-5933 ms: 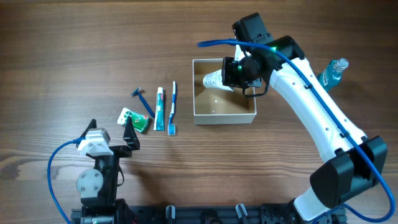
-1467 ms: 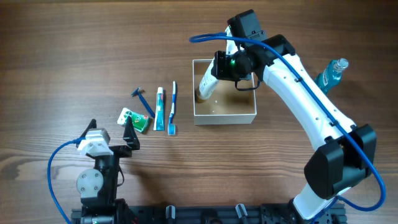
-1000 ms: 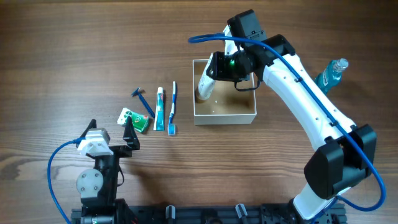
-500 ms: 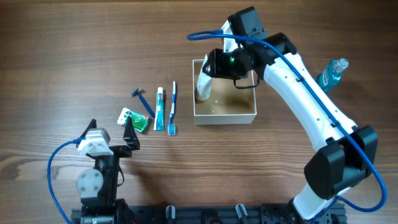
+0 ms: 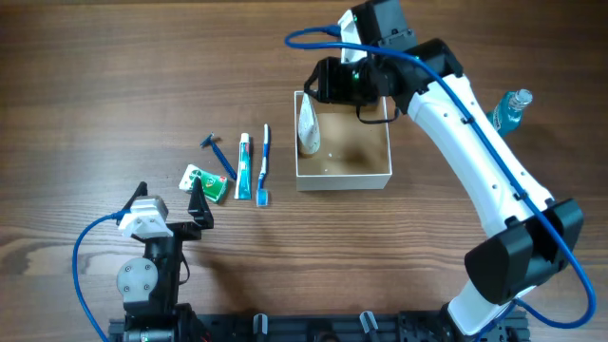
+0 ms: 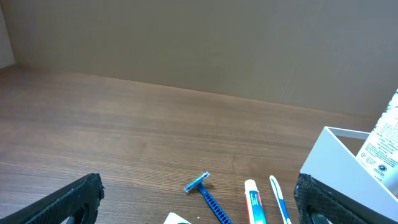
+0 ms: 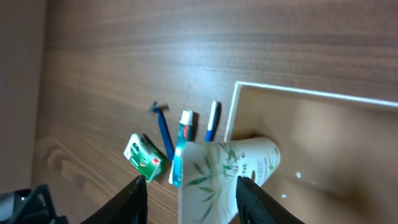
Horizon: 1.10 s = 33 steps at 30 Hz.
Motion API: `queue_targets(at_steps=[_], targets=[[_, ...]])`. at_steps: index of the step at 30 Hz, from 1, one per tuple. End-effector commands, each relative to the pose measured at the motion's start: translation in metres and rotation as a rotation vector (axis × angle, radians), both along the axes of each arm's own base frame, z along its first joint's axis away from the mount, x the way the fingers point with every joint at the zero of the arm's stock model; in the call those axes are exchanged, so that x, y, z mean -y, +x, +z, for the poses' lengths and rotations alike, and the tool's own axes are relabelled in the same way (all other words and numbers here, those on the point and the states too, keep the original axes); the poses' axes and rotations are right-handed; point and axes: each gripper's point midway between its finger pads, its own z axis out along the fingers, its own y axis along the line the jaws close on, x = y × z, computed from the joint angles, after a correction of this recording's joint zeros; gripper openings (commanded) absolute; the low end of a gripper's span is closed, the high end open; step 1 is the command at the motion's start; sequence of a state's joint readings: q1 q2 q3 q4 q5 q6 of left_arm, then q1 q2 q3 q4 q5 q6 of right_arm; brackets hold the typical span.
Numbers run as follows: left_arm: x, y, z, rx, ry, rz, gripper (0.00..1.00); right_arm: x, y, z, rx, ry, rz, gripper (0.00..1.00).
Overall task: Pack container
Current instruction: 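Open the right gripper and release the tube upright in the box, then move the right gripper back toward the blue mouthwash bottle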
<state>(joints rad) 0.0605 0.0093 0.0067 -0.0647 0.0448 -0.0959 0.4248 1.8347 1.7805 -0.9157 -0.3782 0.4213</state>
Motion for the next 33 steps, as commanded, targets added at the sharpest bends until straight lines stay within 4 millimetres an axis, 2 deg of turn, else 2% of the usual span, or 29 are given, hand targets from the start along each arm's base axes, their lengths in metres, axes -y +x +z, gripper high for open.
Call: queue_targets(at_steps=[1, 5, 7, 10, 13, 16, 20, 26, 28, 29, 33], targets=[[-0.001, 0.000, -0.002, -0.008, -0.017, 0.008, 1.00, -0.007, 0.003, 0.028, 0.046, 0.045, 0.007, 0.50], [-0.001, 0.000, -0.002, -0.008, -0.017, 0.008, 1.00, -0.001, 0.008, 0.053, 0.081, 0.070, -0.019, 0.63], [-0.001, 0.000, -0.002, -0.008, -0.017, 0.008, 1.00, 0.010, 0.014, 0.079, 0.126, 0.085, -0.044, 0.73], [-0.001, 0.000, -0.002, -0.008, -0.017, 0.009, 1.00, 0.036, 0.021, 0.110, 0.190, 0.086, -0.109, 0.84], [-0.001, 0.000, -0.002, -0.008, -0.017, 0.009, 1.00, 0.077, 0.026, 0.127, 0.221, 0.030, -0.221, 0.99], [-0.001, 0.000, -0.002, -0.008, -0.017, 0.009, 1.00, 0.124, 0.025, 0.124, 0.194, -0.063, -0.377, 1.00], [-0.001, 0.000, -0.002, -0.008, -0.017, 0.008, 1.00, 0.183, 0.014, 0.108, 0.116, -0.196, -0.525, 1.00], [-0.001, 0.000, -0.002, -0.008, -0.017, 0.008, 1.00, 0.242, 0.000, 0.093, 0.047, -0.347, -0.657, 1.00], [-0.001, 0.000, -0.002, -0.008, -0.017, 0.008, 1.00, 0.265, -0.005, 0.091, 0.039, -0.434, -0.718, 1.00], [-0.001, 0.000, -0.002, -0.008, -0.017, 0.008, 1.00, 0.287, -0.012, 0.090, 0.033, -0.523, -0.777, 1.00], [-0.001, 0.000, -0.002, -0.008, -0.017, 0.008, 1.00, 0.328, -0.022, 0.085, -0.002, -0.681, -0.870, 1.00]])
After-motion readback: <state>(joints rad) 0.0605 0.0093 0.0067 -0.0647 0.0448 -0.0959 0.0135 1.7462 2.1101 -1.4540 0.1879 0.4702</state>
